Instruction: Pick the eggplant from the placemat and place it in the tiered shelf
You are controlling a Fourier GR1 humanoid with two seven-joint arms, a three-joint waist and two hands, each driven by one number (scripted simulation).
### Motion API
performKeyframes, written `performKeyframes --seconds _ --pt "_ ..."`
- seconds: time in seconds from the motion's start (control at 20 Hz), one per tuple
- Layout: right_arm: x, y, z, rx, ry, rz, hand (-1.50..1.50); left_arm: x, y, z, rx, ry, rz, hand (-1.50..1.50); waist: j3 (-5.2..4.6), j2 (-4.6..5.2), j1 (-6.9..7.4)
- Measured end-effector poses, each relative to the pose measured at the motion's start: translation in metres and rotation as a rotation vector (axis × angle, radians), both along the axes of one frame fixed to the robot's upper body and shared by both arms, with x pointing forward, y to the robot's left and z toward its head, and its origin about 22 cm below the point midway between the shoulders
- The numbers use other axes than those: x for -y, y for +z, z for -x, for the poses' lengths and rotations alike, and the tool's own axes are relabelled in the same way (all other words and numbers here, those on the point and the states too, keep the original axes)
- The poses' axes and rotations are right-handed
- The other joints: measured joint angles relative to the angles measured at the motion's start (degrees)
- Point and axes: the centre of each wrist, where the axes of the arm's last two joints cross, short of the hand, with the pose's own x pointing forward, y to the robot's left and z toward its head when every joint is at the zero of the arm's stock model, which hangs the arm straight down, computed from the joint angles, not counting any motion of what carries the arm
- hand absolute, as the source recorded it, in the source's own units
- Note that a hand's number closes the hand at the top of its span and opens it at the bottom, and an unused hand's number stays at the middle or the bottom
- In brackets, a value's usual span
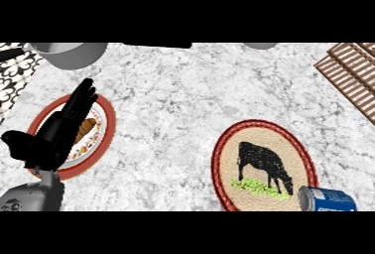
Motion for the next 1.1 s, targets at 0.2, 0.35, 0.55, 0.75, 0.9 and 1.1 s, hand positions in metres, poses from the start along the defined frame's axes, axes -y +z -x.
performKeyframes --seconds 0.2,0.35,0.55,0.75,0.9,1.1 --pt "0.004 -0.009 0.002 0.037 -0.092 0.003 1.5 -0.001 0.001 -0.002 -0.007 0.012 0.004 0.0 -0.01 -0.19 -0.48" --pt "0.012 -0.008 0.006 0.087 -0.195 0.057 1.5 0.0 -0.004 0.0 -0.012 0.021 0.01 0.0 -0.06 -0.37 -0.92" --pt "0.029 -0.031 0.014 -0.179 -0.322 0.118 -1.5 0.001 -0.005 0.001 -0.012 0.025 0.007 0.0 -0.3 -0.53 -1.19" --pt "0.028 -0.021 0.014 -0.356 -0.376 0.08 -1.5 -0.003 -0.007 0.005 -0.019 0.029 0.005 0.0 -0.21 -0.9 -1.44" --pt "0.025 -0.005 0.012 -0.313 -0.421 0.08 -1.5 -0.012 -0.009 0.007 -0.02 0.028 0.001 0.0 -0.16 -0.96 -1.57" --pt "0.015 0.024 0.009 -0.199 -0.416 0.116 -1.5 -0.013 -0.012 0.008 -0.021 0.032 0.005 0.0 -0.13 -0.99 -1.72"
